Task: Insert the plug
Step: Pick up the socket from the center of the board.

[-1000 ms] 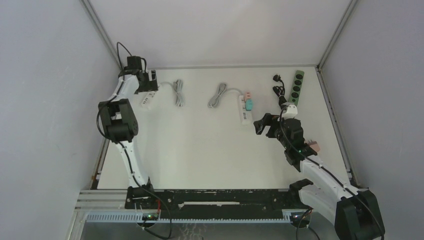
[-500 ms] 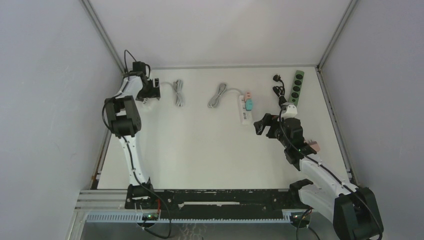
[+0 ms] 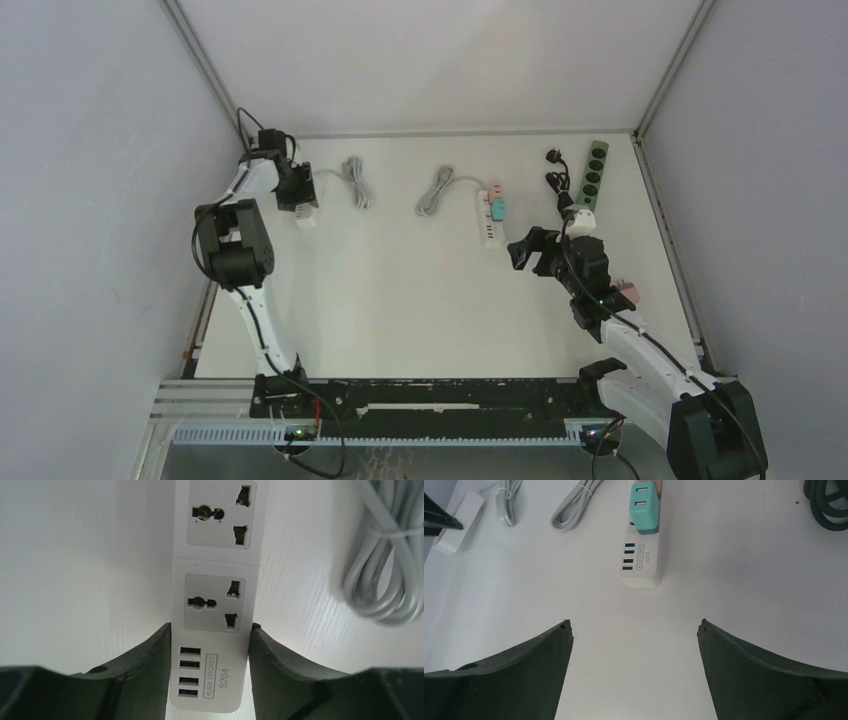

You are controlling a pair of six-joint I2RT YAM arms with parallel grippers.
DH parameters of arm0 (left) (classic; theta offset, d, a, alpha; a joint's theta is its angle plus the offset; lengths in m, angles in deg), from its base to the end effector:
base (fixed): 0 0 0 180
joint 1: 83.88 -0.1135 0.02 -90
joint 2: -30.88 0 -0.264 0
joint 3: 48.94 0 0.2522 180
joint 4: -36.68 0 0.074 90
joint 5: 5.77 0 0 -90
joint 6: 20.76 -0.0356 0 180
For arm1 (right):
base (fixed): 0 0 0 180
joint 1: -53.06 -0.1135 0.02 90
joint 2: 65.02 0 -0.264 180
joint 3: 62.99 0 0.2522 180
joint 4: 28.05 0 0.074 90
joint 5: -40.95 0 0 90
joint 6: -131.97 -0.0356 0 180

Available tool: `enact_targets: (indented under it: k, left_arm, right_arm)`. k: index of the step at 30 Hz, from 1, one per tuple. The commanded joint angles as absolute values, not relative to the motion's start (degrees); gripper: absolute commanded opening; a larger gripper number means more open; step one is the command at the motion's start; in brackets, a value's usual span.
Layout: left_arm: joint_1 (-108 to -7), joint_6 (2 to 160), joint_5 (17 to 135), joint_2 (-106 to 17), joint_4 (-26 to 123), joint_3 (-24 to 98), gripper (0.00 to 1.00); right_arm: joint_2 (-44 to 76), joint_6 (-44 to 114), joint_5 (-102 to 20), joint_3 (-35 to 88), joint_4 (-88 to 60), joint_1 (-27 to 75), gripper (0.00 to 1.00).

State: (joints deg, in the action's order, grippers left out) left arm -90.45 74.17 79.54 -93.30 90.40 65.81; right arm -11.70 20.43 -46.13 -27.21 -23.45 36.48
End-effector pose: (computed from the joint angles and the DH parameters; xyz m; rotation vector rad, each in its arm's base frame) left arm 0.4638 0.0505 0.1929 -0.2416 2.6594 -0.1002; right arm 0.1952 0.0600 0.2079 0.0520 1.9878 0.4847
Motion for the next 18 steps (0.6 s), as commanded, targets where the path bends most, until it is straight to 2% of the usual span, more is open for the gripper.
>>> enact_targets:
  k: [1,9,14,18]
  left_arm:
    - [-90.53,79.26,78.56,-81.12,86.75,57.9,0.32]
    - [-90.52,85.8,88.95,-67.79,87.85,52.66,0.13]
    - [-89.52,91.76,92.94,-58.67,86.03,42.88,0.1]
    - [-84.86,95.91,94.4,-51.24,83.2,32.07,0.1]
  right_arm:
    - [-13.08,19.96,-44.27,-26.42,-23.87,36.96,1.0]
    - [-14.75,19.01,-42.11,-26.12,-22.32,37.24,1.0]
    - [-15.86,18.78,-41.75,-26.13,-21.34,37.41,1.0]
    - [-16.2,18.47,-40.85,-26.12,-21.19,37.5,1.0]
